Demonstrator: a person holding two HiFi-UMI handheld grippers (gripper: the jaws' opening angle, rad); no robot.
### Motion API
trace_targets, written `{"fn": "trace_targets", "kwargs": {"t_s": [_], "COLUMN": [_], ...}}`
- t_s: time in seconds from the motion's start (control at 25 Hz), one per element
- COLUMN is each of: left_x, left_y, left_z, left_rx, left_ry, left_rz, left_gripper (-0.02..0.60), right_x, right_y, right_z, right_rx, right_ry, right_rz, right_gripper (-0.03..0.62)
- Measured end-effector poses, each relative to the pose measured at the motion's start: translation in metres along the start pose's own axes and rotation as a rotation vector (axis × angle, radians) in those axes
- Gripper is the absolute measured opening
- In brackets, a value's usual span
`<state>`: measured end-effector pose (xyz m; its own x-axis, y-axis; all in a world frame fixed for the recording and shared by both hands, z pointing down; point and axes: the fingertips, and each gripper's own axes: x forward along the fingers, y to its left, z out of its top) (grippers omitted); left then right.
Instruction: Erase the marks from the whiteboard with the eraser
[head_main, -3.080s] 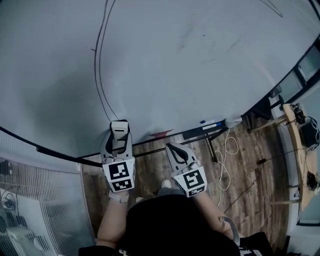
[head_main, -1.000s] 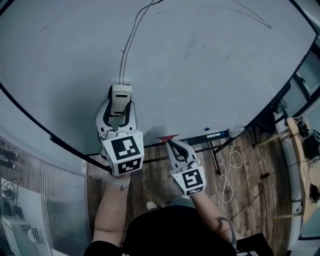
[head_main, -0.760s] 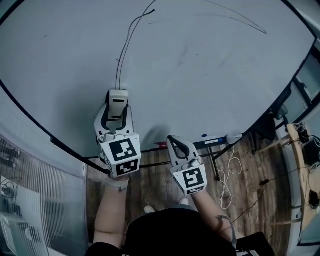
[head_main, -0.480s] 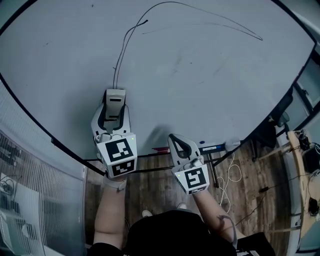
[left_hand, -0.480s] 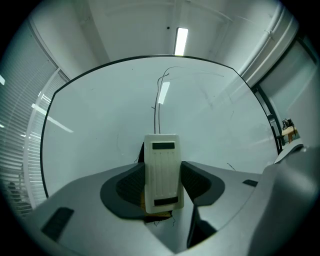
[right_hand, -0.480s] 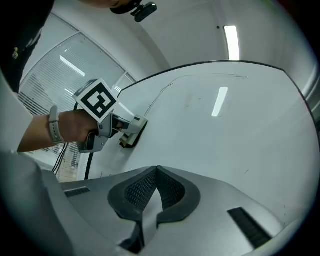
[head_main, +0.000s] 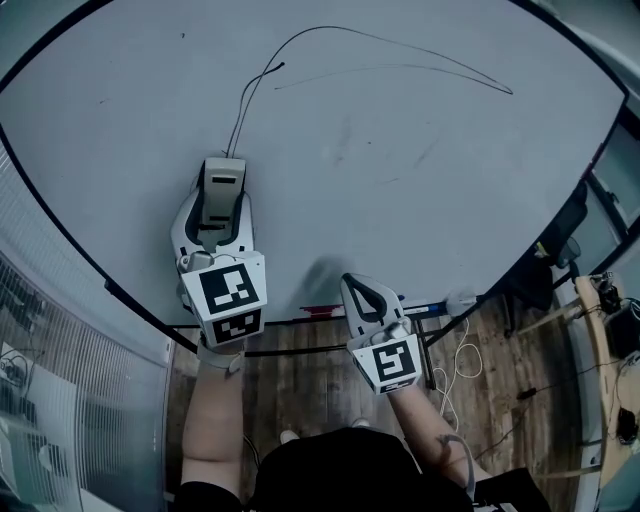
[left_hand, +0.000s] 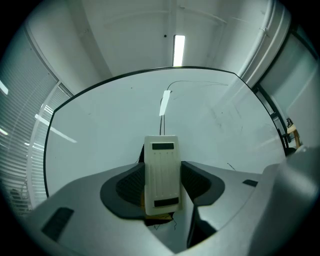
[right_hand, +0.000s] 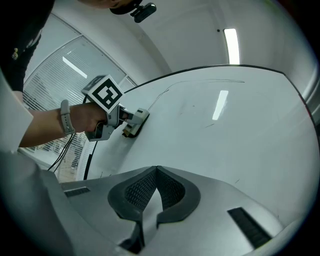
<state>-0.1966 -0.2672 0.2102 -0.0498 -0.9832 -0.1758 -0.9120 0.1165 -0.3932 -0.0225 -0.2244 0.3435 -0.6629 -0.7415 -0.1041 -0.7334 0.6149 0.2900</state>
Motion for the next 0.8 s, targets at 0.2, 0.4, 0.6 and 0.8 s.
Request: {"fn": "trace_targets", "kwargs": {"t_s": [0.2, 0.4, 0.6, 0.8], "left_x": [0.006, 0.011, 0.015, 0.020], "left_y": [0.003, 0.005, 0.005, 0.004], "left_z": [0.027, 0.052, 0.069, 0.095], "left_rx": [0.041, 0.077, 0.086, 0.122], "left_ry": [-0.038, -0.084, -0.114, -0.165], "left_rz": [0.003, 0.016, 0.012, 0.026], "left_gripper": [0.238, 0.238, 0.238, 0.239], "right_x": [-0.006, -0.007, -0.006, -0.007], "right_y": [-0.011, -0.023, -0.032, -0.044], "right_z": [0.001, 0.011, 0.028, 0.037], "right_rx": [0.017, 0.010, -0.016, -0.012], "right_ry": [-0.002, -0.016, -0.054, -0.066], "right_rz": [-0.024, -0.042, -0.049, -0.066], "right_gripper": [0.026, 0.026, 0.026, 0.026]}}
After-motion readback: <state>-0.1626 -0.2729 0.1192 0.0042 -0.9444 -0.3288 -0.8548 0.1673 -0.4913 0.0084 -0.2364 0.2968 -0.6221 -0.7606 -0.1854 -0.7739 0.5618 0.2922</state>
